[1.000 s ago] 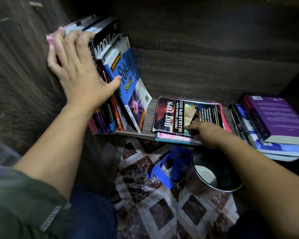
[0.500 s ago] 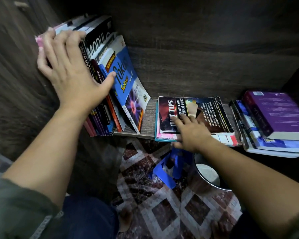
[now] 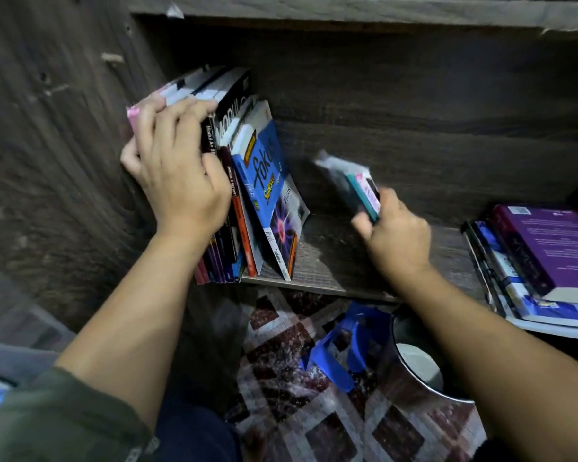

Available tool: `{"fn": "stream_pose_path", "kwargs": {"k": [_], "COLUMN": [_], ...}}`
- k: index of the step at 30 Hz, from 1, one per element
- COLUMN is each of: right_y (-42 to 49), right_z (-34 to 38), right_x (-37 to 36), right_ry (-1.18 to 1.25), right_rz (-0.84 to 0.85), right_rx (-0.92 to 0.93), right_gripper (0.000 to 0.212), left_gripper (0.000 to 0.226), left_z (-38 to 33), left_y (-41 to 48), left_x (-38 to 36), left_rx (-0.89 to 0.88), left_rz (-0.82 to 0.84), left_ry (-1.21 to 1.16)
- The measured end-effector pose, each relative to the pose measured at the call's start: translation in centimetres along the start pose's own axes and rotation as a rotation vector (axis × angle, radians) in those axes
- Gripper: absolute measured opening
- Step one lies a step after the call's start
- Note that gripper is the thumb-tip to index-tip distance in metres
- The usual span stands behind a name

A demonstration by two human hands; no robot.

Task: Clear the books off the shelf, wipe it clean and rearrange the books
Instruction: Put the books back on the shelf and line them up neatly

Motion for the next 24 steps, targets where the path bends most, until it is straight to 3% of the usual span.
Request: {"fn": "stream_pose_path", "kwargs": {"k": [2,6,9,12,15,17,20,22,24], "right_y": [1.6,3.3,2.4,0.9,-0.8,-2.7,-6.6,-8.2,-8.2], "right_z": [1.7,6.7,9.1,10.2,10.1,8.8,3.8,1.3,0.7], "right_x": [-0.2,-1.5,-5.7,-9.1,-11.0,-12.6,-16.2,-17.7,-18.1], "right_ry": [0.11,0.374,0.526,0.672,0.772,0.733,0.486,0.286,0.25], "right_rz": [-0.007,-0.142,-0.113,-0.024,0.176,0.374,0.695,0.776,0.769], "right_rx": [-0.08,-0.053,-0.119,-0.106,0.025,0.088,-0.049,-0.127,-0.185], "right_gripper": [0.053,0.045,0.049,0.06,0.074,0.09,0.111,0.117,0.114], "left_gripper": [0.058,0.06,0.06,0.059,0.06,0.061,0.061,0.062,0.061], "left_z": [-0.1,-0.1,0.0,0.0,0.1,0.1,0.1,0.2,0.1], "left_y": [0.1,0.2,0.3,0.3,0.3,0.2,0.1,0.1,0.1], "left_x": [0.0,0.0,0.1,0.1,0.0,-0.1,-0.2,-0.2,-0.2], "left_rx": [0.011,-0.009,-0.015,-0.028,-0.029,-0.036,-0.048,-0.048,-0.048], "left_rz": [-0.004,0.02,0.032,0.047,0.068,0.077,0.092,0.095,0.091], "left_ry": [-0.001,-0.019,-0.002,0.025,0.032,0.034,0.025,0.021,0.02]}}
Point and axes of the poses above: each hand's wrist, its own y-axis towards the middle knuckle, its own x-axis out of the back of the hand, z = x × y, the point moved 10 cm from there along y, towards the middle knuckle, and after that the axes turned 9 degrees about y, right-handed, at the moved point
